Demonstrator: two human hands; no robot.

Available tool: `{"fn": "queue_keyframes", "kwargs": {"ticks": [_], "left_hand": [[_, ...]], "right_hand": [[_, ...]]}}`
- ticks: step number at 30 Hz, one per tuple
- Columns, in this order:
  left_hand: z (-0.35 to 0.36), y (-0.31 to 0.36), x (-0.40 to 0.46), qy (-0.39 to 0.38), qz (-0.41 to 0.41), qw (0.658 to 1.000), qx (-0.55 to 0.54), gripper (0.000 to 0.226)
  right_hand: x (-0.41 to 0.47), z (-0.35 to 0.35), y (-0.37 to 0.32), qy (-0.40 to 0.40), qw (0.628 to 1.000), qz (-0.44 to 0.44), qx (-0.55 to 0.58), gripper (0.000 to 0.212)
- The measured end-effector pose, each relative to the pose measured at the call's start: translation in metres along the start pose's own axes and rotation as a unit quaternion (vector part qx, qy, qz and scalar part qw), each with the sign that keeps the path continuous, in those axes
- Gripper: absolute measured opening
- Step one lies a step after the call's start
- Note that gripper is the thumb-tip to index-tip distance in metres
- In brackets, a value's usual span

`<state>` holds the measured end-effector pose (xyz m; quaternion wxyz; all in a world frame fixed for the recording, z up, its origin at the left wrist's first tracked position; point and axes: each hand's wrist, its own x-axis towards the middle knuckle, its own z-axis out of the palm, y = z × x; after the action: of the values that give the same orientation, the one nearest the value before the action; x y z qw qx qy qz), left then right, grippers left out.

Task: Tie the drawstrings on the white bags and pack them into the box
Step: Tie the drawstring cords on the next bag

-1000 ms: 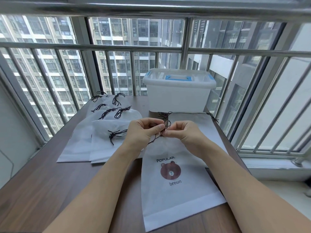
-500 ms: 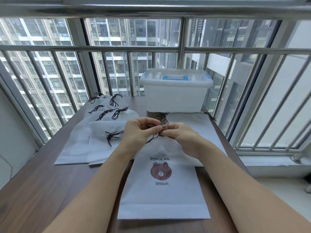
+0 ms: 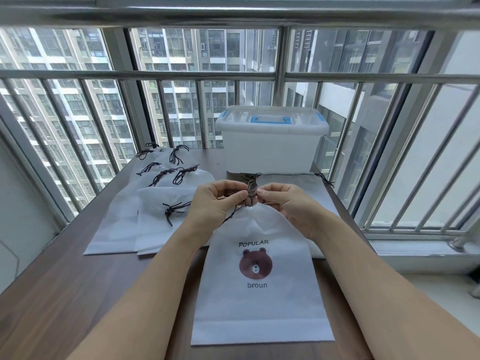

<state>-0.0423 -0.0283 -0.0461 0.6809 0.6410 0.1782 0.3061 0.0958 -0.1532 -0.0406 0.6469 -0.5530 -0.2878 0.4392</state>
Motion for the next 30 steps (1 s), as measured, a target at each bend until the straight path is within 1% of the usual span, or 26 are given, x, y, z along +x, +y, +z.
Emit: {"fn": "queue_keyframes", "kwargs": {"ticks": [2, 5, 10, 12, 14, 16, 18, 20, 23, 25, 28, 30], "left_hand": [[0.0005, 0.0001, -0.0005, 0.0, -0.007, 1.0, -0.003, 0.012], [-0.0008, -0.0003, -0.0001, 0.007, -0.014, 1.0, -0.009, 0.016], [0.0, 0.0012, -0.0008, 0.012, -0.021, 0.999, -0.022, 0.015], [0.0005, 0.0011, -0.001, 0.008, -0.021, 0.999, -0.023, 0.016], [0.0009, 0.0012, -0.0015, 0.003, -0.021, 0.999, -0.023, 0.016], [0.0015, 0.0011, -0.0012, -0.003, -0.019, 1.0, -0.024, 0.015], [0.0011, 0.0003, -0.0006, -0.008, -0.016, 1.0, -0.017, 0.015], [-0.0001, -0.0009, 0.0005, -0.01, -0.014, 1.0, -0.004, 0.017], [-0.0009, -0.0032, 0.0019, -0.009, -0.015, 1.0, 0.018, 0.019], [-0.0009, -0.0049, 0.0029, -0.005, -0.014, 1.0, 0.023, 0.019], [-0.0017, -0.0056, 0.0032, 0.004, -0.013, 1.0, 0.012, 0.02], [-0.002, -0.0052, 0.0025, 0.012, -0.016, 1.0, 0.007, 0.02]], "right_hand": [[0.0003, 0.0011, -0.0002, 0.004, 1.0, -0.001, 0.007, 0.007], [-0.0005, 0.0026, -0.0014, -0.005, 0.999, 0.019, 0.035, 0.012], [0.0016, -0.0026, -0.0021, 0.024, 0.995, 0.052, 0.083, 0.018], [0.0022, -0.0046, -0.0016, 0.034, 0.994, 0.058, 0.083, 0.015], [0.0042, -0.0067, -0.0007, 0.025, 0.997, 0.054, 0.052, 0.021], [0.0045, -0.0071, -0.0006, -0.007, 0.999, 0.032, 0.001, 0.03], [0.0037, -0.0054, 0.001, -0.03, 0.999, -0.005, -0.036, 0.031], [0.0033, -0.0034, 0.0022, -0.025, 0.998, -0.031, -0.044, 0.028], [0.0036, -0.0026, 0.0025, 0.007, 0.998, -0.049, -0.04, 0.018], [0.002, -0.0016, 0.0014, 0.013, 0.994, -0.078, -0.076, 0.009], [-0.0011, 0.0016, 0.0007, -0.029, 0.984, -0.127, -0.118, 0.006], [-0.0027, 0.0021, 0.001, -0.053, 0.975, -0.143, -0.161, 0.015]]}}
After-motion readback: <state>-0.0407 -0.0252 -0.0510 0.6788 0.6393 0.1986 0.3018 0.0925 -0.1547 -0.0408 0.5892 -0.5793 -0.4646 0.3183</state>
